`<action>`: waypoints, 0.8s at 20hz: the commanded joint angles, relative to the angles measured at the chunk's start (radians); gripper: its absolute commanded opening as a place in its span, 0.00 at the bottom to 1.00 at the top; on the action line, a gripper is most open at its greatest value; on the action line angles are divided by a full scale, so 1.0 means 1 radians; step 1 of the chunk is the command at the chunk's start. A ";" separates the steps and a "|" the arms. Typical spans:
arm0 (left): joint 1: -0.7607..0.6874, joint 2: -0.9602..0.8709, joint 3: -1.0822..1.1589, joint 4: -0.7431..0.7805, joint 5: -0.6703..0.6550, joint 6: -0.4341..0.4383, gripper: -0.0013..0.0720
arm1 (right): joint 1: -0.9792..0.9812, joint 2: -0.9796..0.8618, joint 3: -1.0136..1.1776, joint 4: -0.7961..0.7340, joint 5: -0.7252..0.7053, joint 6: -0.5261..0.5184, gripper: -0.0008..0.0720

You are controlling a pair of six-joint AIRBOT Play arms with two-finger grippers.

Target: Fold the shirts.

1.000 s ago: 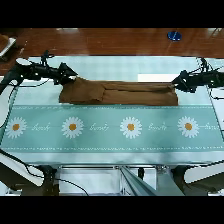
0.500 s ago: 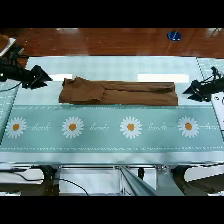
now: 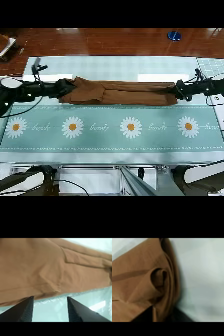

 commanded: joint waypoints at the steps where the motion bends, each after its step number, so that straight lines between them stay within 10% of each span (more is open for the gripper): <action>1: -0.075 -0.007 -0.024 -0.040 0.058 0.016 0.50 | 0.018 0.022 -0.001 0.072 0.087 -0.061 0.05; 2: -0.080 -0.006 -0.024 -0.069 0.048 0.020 0.14 | 0.013 0.057 -0.002 0.052 0.119 -0.089 0.05; 3: -0.087 -0.006 -0.024 -0.101 0.042 0.024 0.04 | 0.010 0.110 -0.010 -0.005 0.146 -0.087 0.05; 12: -0.434 -0.072 0.093 -0.057 0.085 0.036 0.03 | -0.083 1.088 -0.579 -0.140 0.170 0.021 0.05; 16: -0.691 -0.241 0.354 0.481 0.079 -0.313 0.03 | -0.083 1.349 -0.594 -0.074 0.240 0.124 0.05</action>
